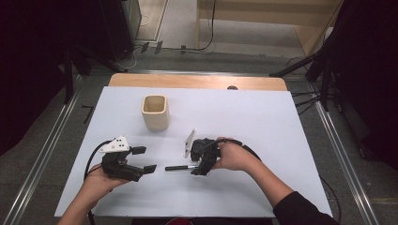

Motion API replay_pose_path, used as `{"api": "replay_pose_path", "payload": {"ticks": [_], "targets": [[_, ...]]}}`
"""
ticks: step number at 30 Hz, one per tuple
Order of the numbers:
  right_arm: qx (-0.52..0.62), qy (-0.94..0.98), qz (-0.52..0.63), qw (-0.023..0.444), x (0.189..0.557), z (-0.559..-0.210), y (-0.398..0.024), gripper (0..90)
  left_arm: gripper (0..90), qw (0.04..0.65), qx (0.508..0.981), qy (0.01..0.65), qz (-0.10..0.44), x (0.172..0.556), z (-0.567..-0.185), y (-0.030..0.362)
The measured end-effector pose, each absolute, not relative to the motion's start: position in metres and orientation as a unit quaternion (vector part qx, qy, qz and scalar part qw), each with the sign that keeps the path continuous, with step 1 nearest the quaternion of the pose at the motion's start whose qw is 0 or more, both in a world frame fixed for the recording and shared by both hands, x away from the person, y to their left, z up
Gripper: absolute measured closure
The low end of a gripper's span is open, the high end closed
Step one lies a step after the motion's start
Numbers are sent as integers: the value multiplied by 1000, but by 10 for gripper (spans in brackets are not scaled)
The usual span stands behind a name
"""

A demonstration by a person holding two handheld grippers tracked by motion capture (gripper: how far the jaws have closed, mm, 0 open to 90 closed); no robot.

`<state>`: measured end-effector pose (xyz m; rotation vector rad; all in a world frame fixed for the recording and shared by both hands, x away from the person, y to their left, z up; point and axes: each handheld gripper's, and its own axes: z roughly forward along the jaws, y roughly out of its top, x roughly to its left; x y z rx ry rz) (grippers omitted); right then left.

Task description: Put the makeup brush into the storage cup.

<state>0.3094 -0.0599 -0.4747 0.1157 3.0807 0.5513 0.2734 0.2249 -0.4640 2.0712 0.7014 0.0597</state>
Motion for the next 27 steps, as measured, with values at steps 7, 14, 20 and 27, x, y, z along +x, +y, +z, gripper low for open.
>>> {"api": "replay_pose_path", "payload": {"ticks": [7,14,20,27], "targets": [[39,988,152,-3,309,-482,-55,475,162,458,841,286,24,273,-464,225],[37,990,138,8,310,-484,-52,565,162,457,841,288,26,274,-464,225],[32,991,128,11,308,-482,-49,637,163,454,842,290,26,274,-465,225],[22,991,130,6,309,-482,-46,769,163,455,841,292,25,274,-465,225]]}}
